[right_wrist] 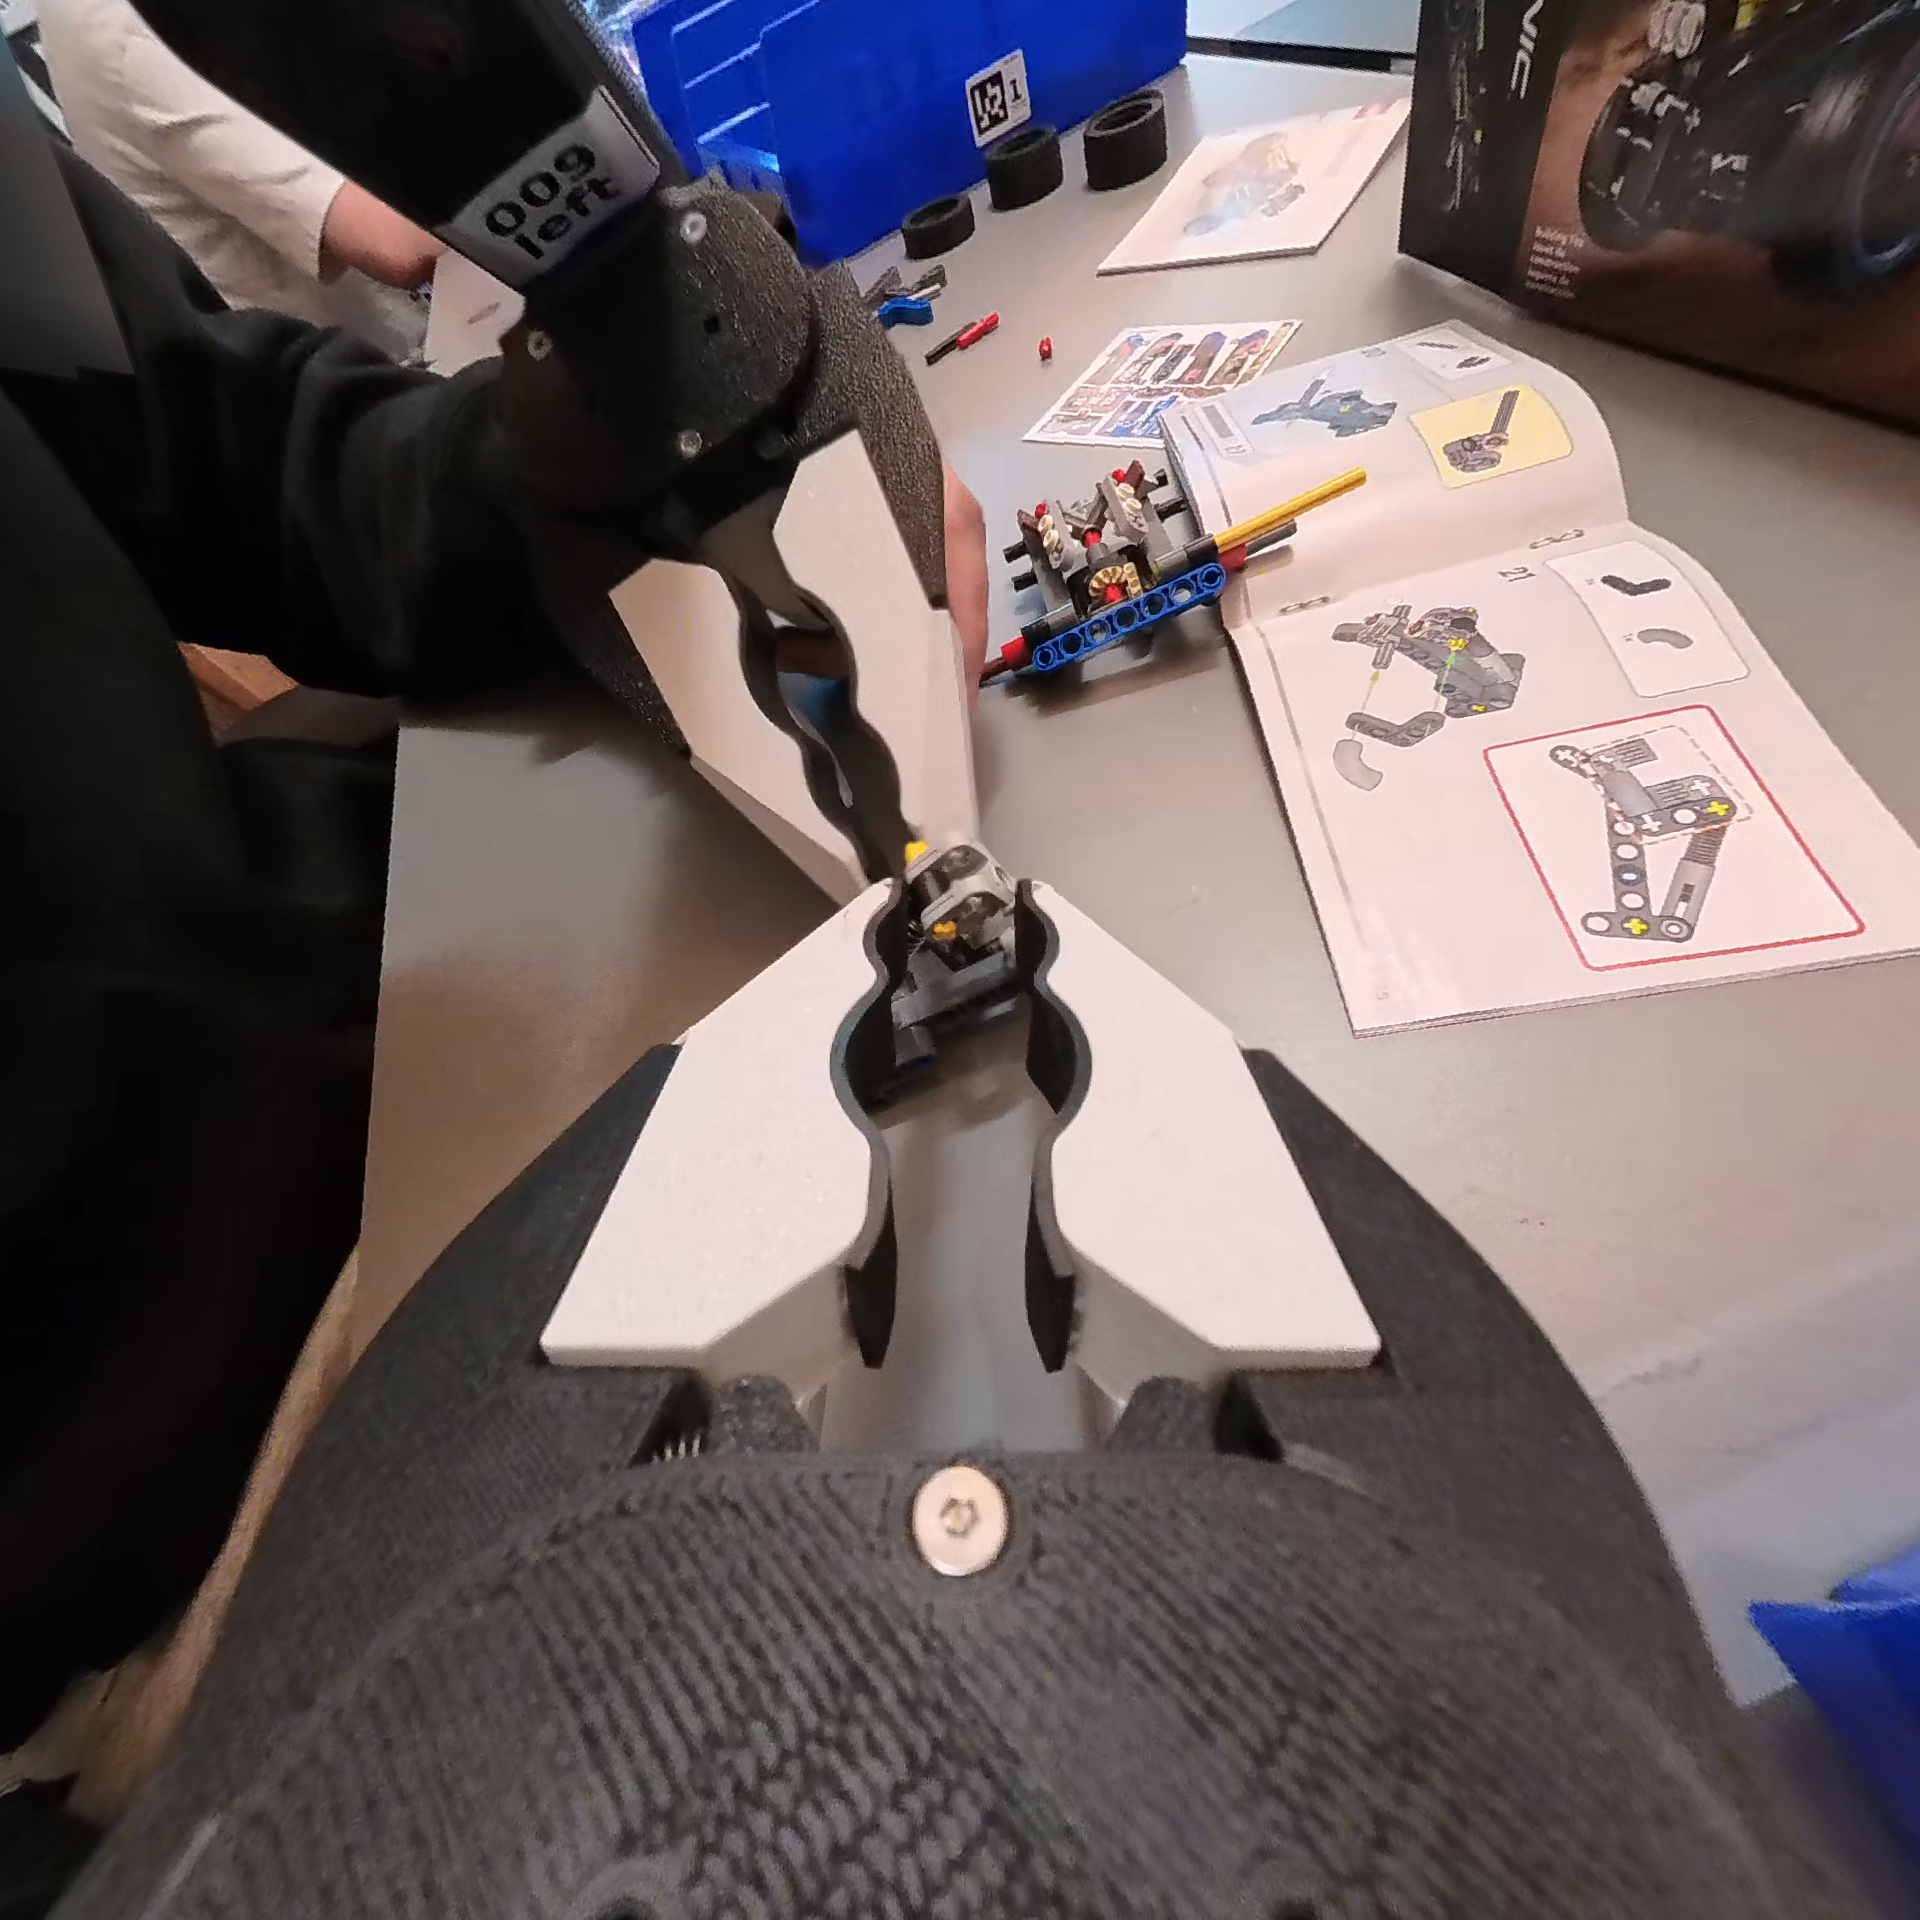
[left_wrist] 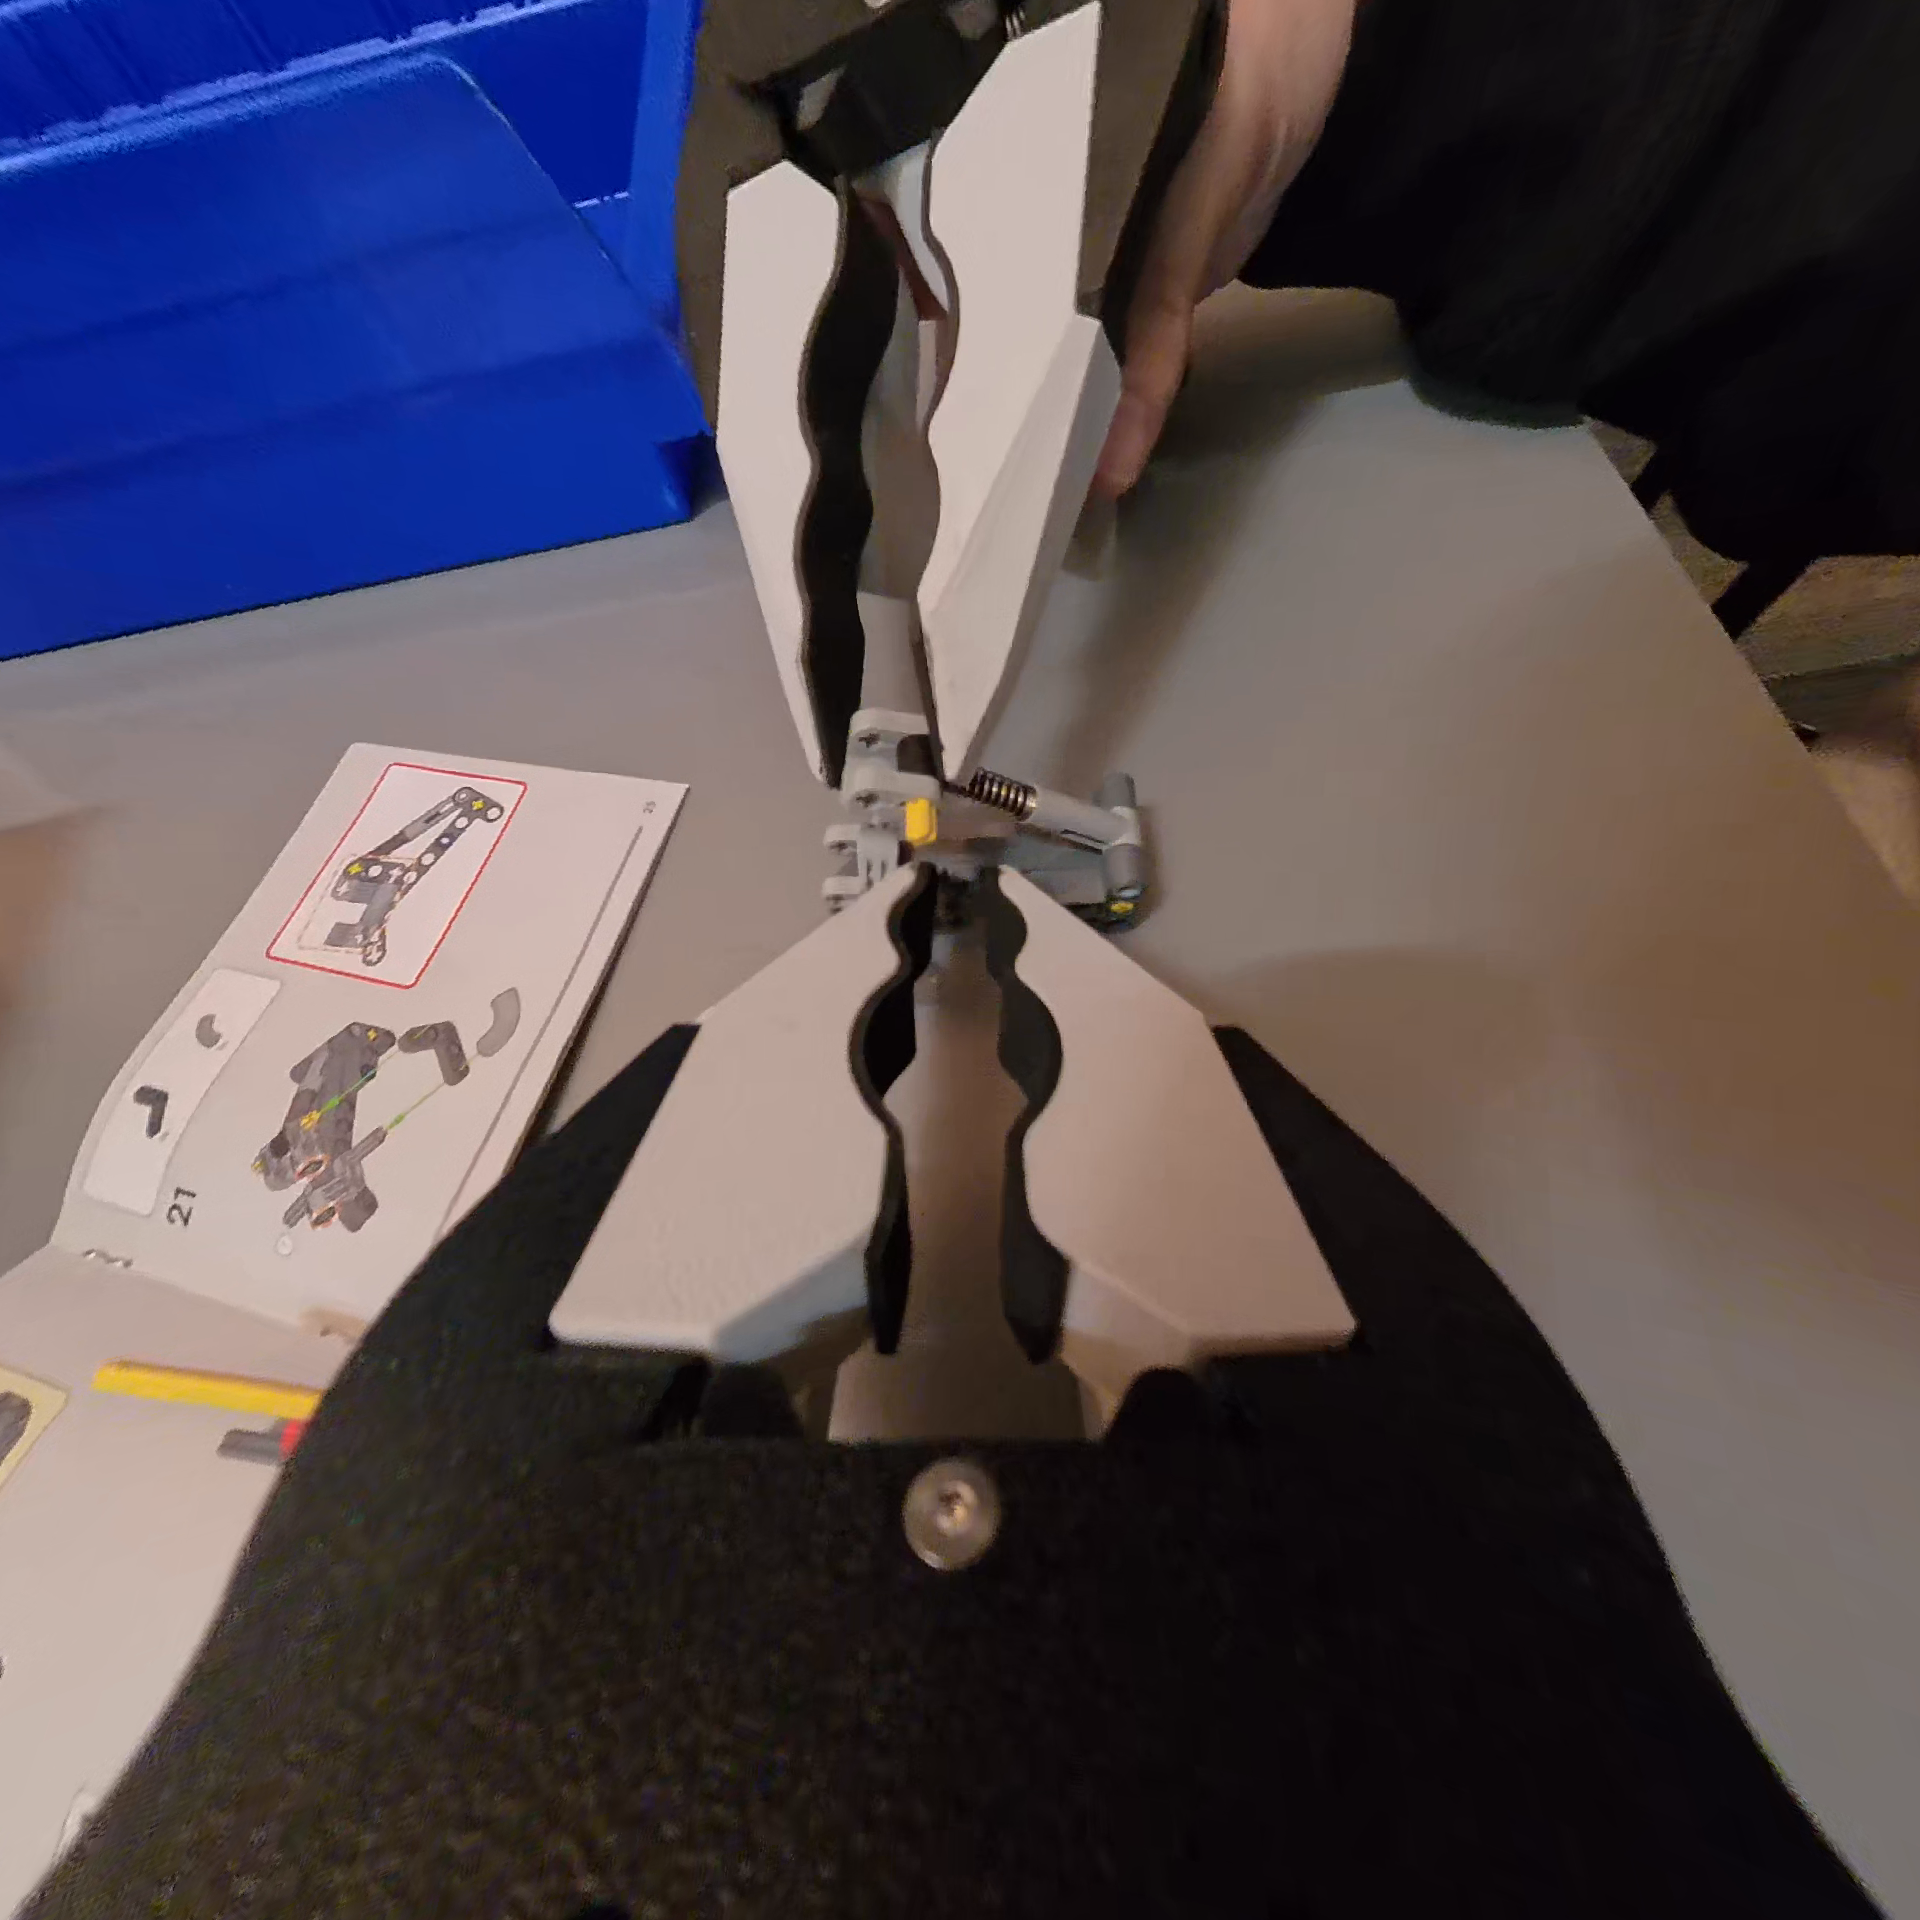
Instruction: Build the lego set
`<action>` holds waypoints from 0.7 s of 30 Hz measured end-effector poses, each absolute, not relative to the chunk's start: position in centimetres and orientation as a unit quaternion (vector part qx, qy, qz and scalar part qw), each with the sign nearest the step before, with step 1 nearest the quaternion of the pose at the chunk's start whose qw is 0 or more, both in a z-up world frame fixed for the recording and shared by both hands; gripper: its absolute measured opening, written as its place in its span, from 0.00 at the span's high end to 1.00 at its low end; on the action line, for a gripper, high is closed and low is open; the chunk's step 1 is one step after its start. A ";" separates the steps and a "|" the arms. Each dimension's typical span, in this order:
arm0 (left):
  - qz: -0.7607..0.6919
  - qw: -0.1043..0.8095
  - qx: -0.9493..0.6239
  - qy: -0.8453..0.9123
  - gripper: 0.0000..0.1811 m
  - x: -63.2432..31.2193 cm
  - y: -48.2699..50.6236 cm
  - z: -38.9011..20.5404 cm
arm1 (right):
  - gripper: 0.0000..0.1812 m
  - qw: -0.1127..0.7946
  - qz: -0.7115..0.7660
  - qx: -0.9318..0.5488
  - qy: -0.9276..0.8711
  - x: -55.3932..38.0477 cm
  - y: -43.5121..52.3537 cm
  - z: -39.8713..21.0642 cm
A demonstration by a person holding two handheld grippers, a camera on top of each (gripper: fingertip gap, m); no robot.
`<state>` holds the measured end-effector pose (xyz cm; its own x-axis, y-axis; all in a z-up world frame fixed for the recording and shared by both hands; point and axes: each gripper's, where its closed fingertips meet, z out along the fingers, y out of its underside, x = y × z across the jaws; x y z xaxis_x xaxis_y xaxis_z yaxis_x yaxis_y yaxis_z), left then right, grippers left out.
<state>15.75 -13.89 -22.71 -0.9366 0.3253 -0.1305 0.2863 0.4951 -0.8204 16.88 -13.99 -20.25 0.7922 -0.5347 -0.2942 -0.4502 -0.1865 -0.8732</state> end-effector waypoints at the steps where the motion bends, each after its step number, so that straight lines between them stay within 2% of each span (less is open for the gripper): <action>1: 0.468 0.021 -0.176 -0.866 0.97 15.8 -13.9 -22.8 | 0.90 0.551 -0.035 -0.769 0.322 16.8 -14.0 -20.3; 21: 0.501 0.024 -0.189 -0.845 0.98 15.3 -14.2 -21.8 | 0.91 0.508 0.035 -0.773 0.379 15.0 -14.2 -20.0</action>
